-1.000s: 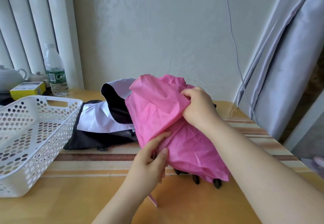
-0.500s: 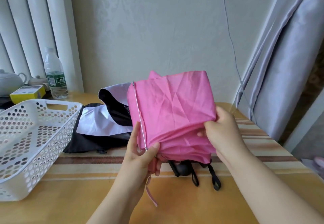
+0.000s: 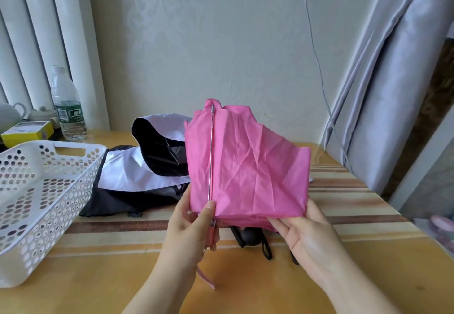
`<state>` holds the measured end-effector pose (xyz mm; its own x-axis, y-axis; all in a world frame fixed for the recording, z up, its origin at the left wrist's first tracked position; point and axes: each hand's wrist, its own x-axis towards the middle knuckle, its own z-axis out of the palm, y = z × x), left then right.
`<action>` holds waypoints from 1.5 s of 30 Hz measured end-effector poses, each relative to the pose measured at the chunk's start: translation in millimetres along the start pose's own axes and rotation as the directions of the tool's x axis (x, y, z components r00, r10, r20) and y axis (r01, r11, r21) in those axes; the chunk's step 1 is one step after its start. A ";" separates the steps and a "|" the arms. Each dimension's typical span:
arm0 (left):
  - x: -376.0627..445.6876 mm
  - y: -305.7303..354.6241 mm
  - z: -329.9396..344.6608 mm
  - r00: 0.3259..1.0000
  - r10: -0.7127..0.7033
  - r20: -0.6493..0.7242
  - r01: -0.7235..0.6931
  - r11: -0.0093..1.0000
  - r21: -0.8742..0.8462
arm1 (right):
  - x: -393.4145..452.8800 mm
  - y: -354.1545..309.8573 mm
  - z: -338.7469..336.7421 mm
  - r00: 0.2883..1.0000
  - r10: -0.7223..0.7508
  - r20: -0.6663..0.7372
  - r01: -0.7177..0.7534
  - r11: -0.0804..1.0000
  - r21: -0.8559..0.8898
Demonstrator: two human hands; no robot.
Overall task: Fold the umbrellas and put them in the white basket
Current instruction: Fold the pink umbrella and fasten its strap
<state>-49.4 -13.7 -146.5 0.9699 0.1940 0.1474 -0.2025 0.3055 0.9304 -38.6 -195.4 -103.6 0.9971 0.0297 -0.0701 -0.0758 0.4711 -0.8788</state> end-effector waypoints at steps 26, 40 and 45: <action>-5.5 15.7 5.1 0.993 -0.044 0.108 0.070 0.966 -0.249 | 15.2 -14.0 -11.6 0.979 -0.085 -0.186 -0.016 0.874 -0.486; -9.2 8.5 6.0 0.999 -0.006 0.047 0.013 0.988 -0.151 | 33.8 -33.4 -11.6 0.828 -0.532 -0.176 0.210 0.586 -0.783; -8.3 9.9 8.3 0.998 0.047 0.041 -0.041 0.989 -0.139 | 46.7 -39.1 -15.9 0.954 -0.256 -0.156 -0.042 0.399 -0.916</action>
<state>-58.4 -20.0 -135.8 0.9639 0.1695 0.2052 -0.2592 0.4235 0.8680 10.8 -226.5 -80.0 0.9696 -0.2296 0.0849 -0.0787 -0.6207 -0.7801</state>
